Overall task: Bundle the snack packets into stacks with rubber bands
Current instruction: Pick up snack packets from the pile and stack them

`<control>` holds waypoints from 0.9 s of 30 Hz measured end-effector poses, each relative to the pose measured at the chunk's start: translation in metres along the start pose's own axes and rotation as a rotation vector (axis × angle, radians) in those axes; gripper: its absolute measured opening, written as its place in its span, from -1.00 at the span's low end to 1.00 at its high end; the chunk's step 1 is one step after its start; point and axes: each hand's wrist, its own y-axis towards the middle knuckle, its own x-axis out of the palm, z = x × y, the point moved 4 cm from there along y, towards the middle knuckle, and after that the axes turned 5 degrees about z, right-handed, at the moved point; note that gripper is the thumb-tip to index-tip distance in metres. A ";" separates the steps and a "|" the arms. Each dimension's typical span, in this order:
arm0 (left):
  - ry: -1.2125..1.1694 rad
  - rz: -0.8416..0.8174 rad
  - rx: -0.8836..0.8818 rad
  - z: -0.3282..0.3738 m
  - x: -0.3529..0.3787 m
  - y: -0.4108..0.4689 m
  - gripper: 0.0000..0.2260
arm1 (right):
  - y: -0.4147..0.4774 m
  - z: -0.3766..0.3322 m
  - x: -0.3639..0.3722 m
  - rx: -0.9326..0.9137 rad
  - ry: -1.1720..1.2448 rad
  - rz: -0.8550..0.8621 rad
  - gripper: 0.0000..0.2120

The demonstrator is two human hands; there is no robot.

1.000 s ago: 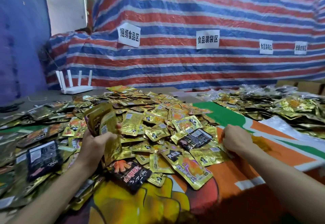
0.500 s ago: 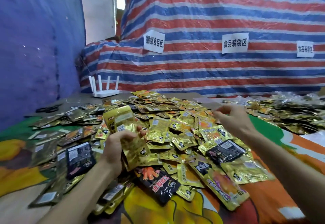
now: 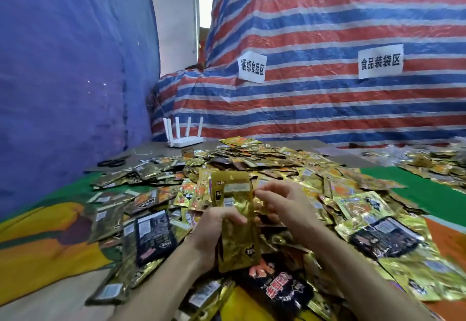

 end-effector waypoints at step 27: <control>-0.056 0.046 0.055 0.003 -0.017 0.004 -0.55 | -0.011 0.006 -0.009 0.103 0.047 -0.056 -0.83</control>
